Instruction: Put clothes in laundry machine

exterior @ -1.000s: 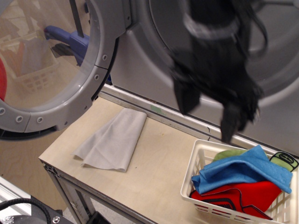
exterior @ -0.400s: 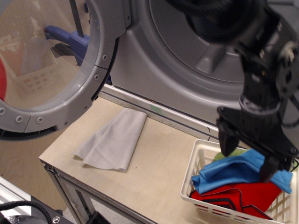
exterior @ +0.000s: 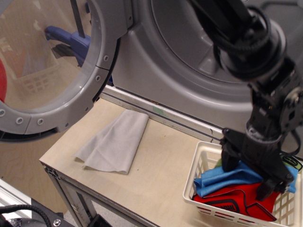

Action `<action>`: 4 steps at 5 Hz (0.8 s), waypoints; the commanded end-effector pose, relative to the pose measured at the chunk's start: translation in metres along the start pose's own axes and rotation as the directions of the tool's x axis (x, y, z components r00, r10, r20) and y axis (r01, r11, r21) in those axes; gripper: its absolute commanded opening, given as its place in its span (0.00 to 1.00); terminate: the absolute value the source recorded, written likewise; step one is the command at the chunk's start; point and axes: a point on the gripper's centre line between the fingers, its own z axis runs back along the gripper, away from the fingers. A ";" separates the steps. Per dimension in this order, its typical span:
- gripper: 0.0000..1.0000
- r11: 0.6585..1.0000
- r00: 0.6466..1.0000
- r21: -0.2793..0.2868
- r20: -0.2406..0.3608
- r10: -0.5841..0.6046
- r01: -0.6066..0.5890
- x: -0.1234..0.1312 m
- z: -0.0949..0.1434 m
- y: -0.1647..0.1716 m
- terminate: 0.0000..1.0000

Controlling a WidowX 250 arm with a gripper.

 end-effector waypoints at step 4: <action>0.00 0.967 0.952 0.167 0.269 0.143 -0.192 -0.006 0.073 0.040 0.00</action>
